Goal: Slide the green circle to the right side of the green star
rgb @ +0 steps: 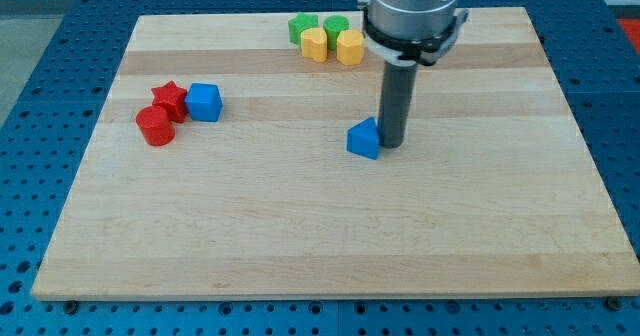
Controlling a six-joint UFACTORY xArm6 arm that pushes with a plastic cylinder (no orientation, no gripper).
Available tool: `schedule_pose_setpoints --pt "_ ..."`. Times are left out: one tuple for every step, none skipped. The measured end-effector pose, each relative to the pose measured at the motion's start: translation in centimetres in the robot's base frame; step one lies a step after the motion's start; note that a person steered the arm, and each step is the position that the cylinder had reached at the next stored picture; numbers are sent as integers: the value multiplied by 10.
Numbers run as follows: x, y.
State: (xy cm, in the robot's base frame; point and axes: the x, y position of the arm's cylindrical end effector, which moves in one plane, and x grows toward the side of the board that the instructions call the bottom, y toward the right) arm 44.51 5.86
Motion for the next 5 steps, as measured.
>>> schedule_pose_setpoints --pt "4 -26" --pt "4 -56" --pt "8 -81" --pt "15 -105" --pt "17 -128"
